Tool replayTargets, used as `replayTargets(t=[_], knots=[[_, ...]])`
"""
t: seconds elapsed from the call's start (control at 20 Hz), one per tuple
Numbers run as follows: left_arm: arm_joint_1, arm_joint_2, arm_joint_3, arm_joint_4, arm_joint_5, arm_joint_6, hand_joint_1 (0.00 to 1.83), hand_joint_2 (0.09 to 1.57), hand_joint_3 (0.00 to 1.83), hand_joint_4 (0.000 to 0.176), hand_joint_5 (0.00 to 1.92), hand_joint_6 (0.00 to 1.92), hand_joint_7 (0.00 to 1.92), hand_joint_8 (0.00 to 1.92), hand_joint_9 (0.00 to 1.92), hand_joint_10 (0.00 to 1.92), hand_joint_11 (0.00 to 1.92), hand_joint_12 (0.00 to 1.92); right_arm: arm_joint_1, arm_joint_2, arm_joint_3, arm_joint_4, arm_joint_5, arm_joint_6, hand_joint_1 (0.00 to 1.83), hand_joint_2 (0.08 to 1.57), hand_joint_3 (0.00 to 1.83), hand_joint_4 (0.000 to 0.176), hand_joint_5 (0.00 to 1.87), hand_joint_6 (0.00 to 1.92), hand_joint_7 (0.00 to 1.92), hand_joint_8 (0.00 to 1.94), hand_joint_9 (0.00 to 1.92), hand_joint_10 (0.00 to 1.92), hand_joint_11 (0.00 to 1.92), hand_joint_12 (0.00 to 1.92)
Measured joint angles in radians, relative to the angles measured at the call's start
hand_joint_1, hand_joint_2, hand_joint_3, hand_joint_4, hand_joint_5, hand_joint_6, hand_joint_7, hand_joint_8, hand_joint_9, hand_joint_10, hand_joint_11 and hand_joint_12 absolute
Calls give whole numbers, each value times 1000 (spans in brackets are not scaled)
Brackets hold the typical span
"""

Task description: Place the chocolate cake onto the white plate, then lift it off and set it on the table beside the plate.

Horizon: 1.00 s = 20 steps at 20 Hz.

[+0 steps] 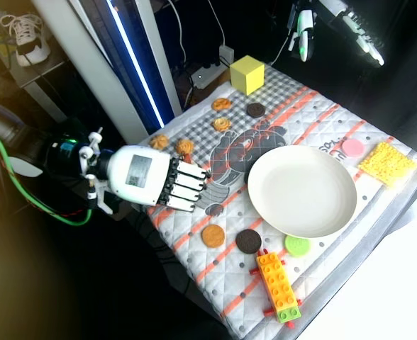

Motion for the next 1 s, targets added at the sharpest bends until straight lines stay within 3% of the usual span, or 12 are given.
replayTargets(t=[0.05, 0.1, 0.3, 0.45, 0.5, 0.55, 0.6, 0.65, 0.7, 0.8, 0.9, 1.0], knots=[[16, 0, 0, -9, -18, 0, 705, 1204, 5, 125, 29, 5, 0, 0, 0, 0, 3, 2, 0, -10, 11, 15, -14, -1, 581, 1128, 0, 42, 0, 8, 0, 11, 0, 20, 0, 84], [22, 0, 0, -16, -18, 0, 708, 1211, 8, 126, 29, 6, 0, 0, 0, 0, 0, 0, 0, -11, 12, 23, -26, -2, 555, 1115, 0, 39, 0, 1, 0, 1, 0, 3, 0, 16], [44, 1, -6, -27, -46, 0, 737, 1214, 7, 129, 19, 1, 0, 0, 0, 0, 2, 1, 0, 23, -3, 29, -43, -3, 552, 1044, 0, 71, 0, 0, 0, 0, 0, 0, 39, 21], [45, 3, -6, -33, -51, 0, 764, 1202, 0, 146, 20, 2, 0, 0, 0, 0, 0, 0, 0, 107, -61, 27, 4, -8, 532, 965, 5, 57, 0, 0, 0, 0, 0, 0, 0, 511], [45, 3, -6, -32, -56, 0, 770, 1196, 0, 146, 15, 0, 0, 0, 0, 0, 0, 0, -2, 135, -80, 24, 30, -21, 598, 964, 3, 64, 0, 0, 0, 0, 0, 0, 0, 386], [45, 3, -11, -36, -59, 0, 759, 1191, 0, 135, 10, 0, 0, 0, 0, 0, 0, 0, -5, 175, -107, 32, 73, -39, 635, 977, 5, 39, 0, 0, 0, 0, 0, 0, 0, 170], [46, 3, -11, -33, -57, 0, 742, 1186, 0, 135, 3, 0, 0, 0, 0, 0, 0, 0, -18, 203, -125, 37, 117, -48, 561, 1013, 6, 5, 0, 0, 0, 0, 0, 0, 0, 293], [46, 3, -12, -31, -59, 0, 731, 1177, 0, 136, 0, 0, 0, 0, 0, 0, 0, 0, -29, 224, -140, 42, 154, -56, 561, 1027, 4, 0, 0, 0, 0, 0, 3, 1, 0, 415], [50, 5, -12, -32, -63, 0, 739, 1173, 0, 140, 0, 0, 0, 0, 0, 0, 0, 0, -48, 241, -154, 51, 199, -58, 543, 1090, 12, 28, 0, 0, 0, 0, 7, 3, 0, 566], [55, 14, -18, -32, -71, -1, 739, 1178, 0, 153, 0, 0, 0, 0, 0, 0, 0, 0, -80, 266, -178, 70, 275, -72, 430, 1186, 9, 34, 0, 0, 0, 0, 0, 0, 0, 347], [70, 20, -23, -37, -93, 1, 738, 1186, 0, 144, 0, 0, 0, 0, 0, 0, 0, 0, -100, 282, -203, 116, 349, -115, 374, 1253, 13, 7, 0, 0, 0, 0, 0, 0, 0, 131], [81, 27, -30, -32, -105, 0, 743, 1189, 0, 128, 0, 0, 0, 0, 0, 0, 27, 14, -112, 293, -219, 146, 411, -155, 458, 1275, 7, 11, 0, 0, 0, 0, 0, 0, 0, 13]])
